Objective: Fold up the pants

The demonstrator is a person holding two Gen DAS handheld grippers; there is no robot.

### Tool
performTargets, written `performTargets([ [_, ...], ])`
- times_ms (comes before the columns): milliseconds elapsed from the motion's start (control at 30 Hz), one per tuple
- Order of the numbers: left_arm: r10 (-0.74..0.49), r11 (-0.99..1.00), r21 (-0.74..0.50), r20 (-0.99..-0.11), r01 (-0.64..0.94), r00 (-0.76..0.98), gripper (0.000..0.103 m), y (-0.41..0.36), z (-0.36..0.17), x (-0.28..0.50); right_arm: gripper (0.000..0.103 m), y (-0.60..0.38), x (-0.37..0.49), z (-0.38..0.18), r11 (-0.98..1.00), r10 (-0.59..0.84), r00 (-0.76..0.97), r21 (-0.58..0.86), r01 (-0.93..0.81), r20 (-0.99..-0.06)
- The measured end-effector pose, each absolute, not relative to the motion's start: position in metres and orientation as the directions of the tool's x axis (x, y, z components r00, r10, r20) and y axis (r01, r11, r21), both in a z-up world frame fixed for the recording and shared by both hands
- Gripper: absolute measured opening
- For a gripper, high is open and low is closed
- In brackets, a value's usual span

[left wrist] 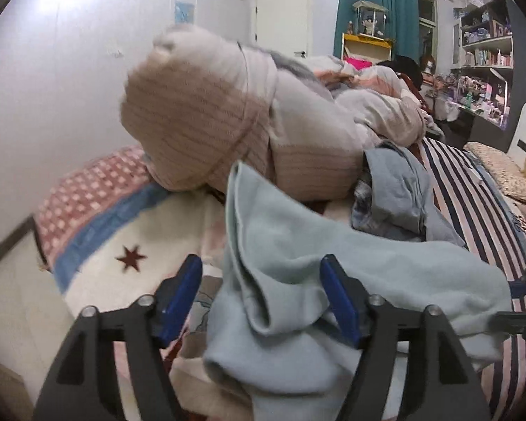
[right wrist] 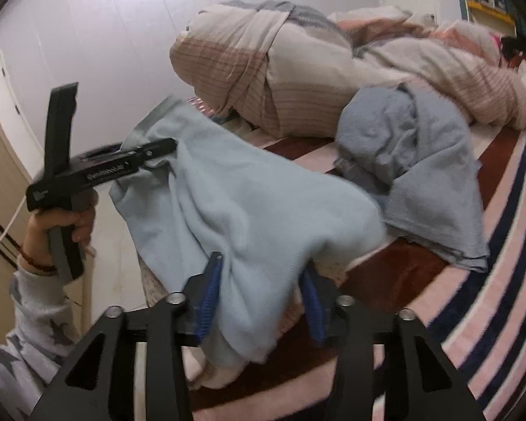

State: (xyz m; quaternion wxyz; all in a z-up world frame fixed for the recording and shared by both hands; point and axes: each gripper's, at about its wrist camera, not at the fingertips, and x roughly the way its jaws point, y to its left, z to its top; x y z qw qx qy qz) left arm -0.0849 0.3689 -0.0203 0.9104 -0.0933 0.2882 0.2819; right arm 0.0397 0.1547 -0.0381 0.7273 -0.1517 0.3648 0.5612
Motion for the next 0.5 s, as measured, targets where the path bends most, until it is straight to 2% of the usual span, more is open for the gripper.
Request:
performTargets([
  [133, 0.494, 0.826, 0.026, -0.515, -0.564, 0.700, 0.081, 0.334, 0.003, -0.090, 0.054, 0.124, 0.041, -0.026, 0.340, 0.703, 0.141, 0.156, -0.927, -0.697],
  [233, 0.470, 0.854, 0.027, -0.466, -0.519, 0.749, 0.085, 0.293, 0.018, -0.087, 0.058, 0.084, 0.043, -0.014, 0.384, 0.709, 0.206, 0.124, -0.915, -0.674],
  [300, 0.434, 0.881, 0.019, -0.435, -0.474, 0.789, 0.086, 0.261, 0.026, -0.082, 0.063, 0.057, 0.042, -0.006, 0.418, 0.713, 0.252, 0.107, -0.902, -0.654],
  [433, 0.335, 0.932, -0.009, -0.365, -0.363, 0.869, 0.095, 0.186, 0.033, -0.068, 0.067, -0.021, 0.039, 0.012, 0.529, 0.705, 0.399, 0.059, -0.847, -0.587],
  [500, 0.258, 0.957, -0.040, -0.339, -0.287, 0.905, 0.096, 0.147, 0.035, -0.057, 0.075, -0.060, 0.035, 0.020, 0.586, 0.687, 0.471, 0.038, -0.809, -0.553],
])
